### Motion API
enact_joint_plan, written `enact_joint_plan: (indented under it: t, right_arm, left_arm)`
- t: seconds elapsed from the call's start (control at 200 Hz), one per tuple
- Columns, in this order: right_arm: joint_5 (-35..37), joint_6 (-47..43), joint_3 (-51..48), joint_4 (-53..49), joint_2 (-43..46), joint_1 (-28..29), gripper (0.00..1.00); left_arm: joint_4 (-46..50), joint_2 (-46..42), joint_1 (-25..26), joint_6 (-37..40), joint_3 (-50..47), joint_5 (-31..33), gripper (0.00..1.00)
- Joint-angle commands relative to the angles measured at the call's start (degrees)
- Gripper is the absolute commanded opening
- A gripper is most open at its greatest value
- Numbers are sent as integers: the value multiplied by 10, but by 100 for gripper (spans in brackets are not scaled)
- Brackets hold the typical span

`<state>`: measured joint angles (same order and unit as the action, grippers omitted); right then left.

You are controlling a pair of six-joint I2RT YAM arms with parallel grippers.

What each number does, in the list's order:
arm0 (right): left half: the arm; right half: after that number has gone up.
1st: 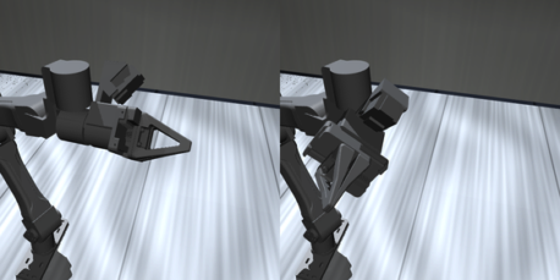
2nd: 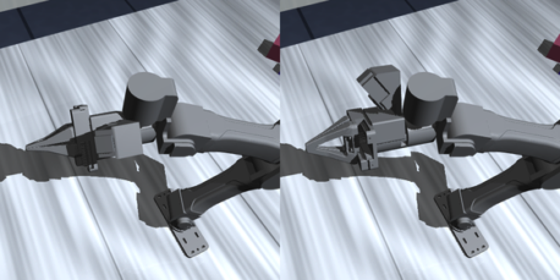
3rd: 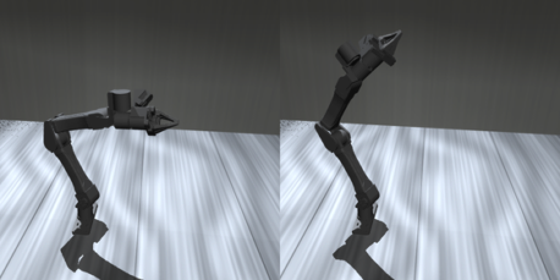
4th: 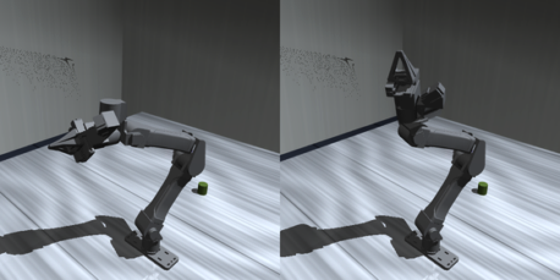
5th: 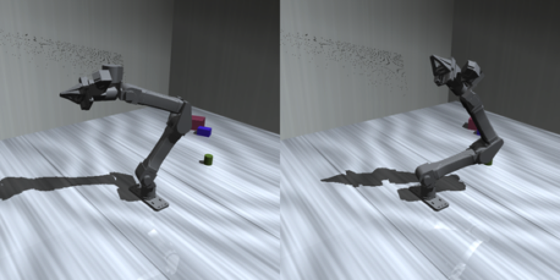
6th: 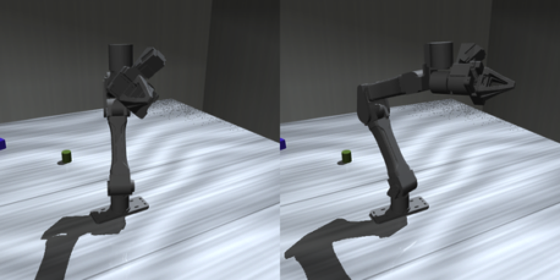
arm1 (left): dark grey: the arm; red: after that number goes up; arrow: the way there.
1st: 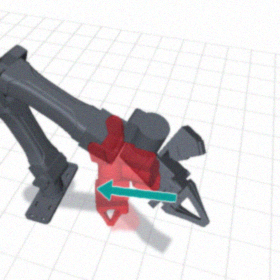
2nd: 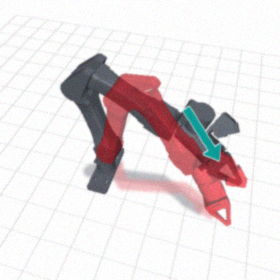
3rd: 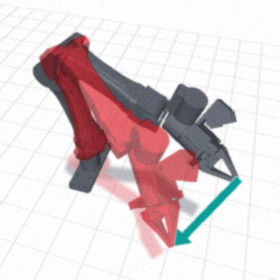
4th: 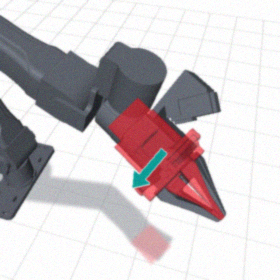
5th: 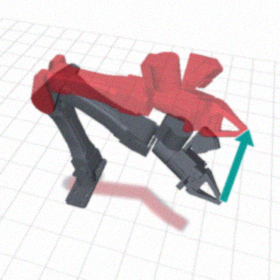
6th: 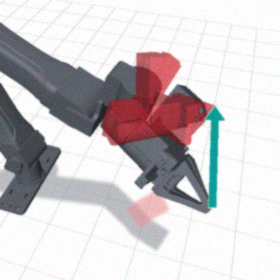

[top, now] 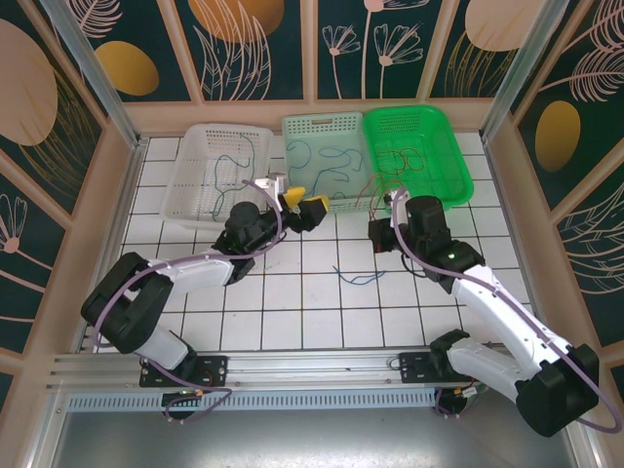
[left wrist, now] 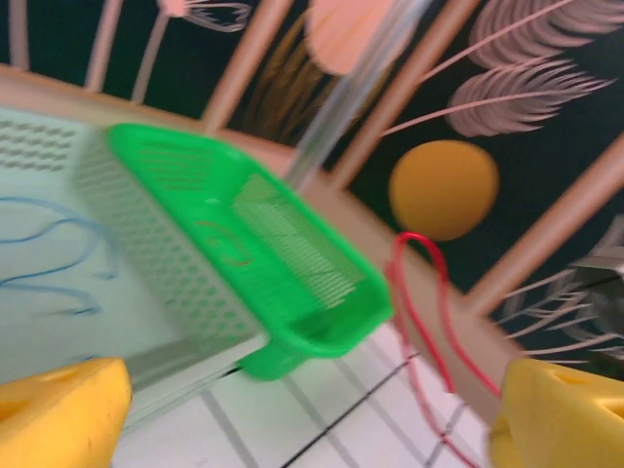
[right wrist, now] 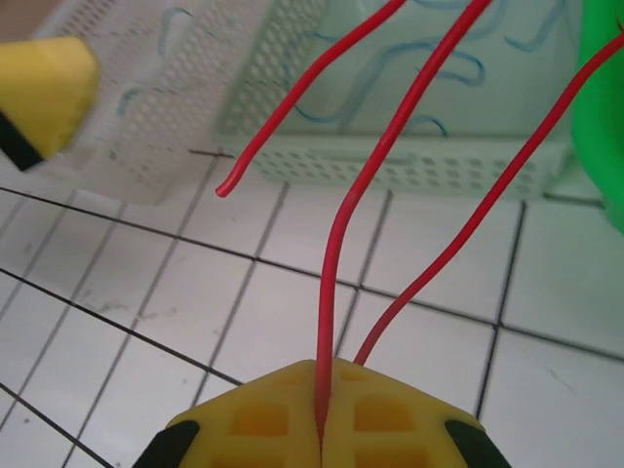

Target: Untangle the cables

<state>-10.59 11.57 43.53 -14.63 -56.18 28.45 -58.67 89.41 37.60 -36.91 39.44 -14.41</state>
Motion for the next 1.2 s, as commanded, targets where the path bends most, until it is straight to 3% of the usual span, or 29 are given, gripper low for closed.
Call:
enact_joint_plan:
  t: [0.0, 0.16, 0.315, 0.616, 1.191]
  right_arm:
    - [-35, -22, -21, 102, 1, 15, 0]
    - [-57, -50, -11, 110, -26, 34, 0]
    - [-54, -75, 5, 87, -46, 57, 0]
    - [-48, -84, 10, 90, -46, 66, 0]
    - [-32, -93, 8, 86, -22, 74, 0]
  left_arm:
    - [-176, 42, -1, -111, -11, -102, 92]
    - [-200, 84, -1, -139, 16, -134, 81]
    - [-134, 85, -1, -100, 54, -150, 77]
    - [-100, 112, -1, -83, 78, -164, 66]
    - [-43, 107, -1, -54, 77, -119, 69]
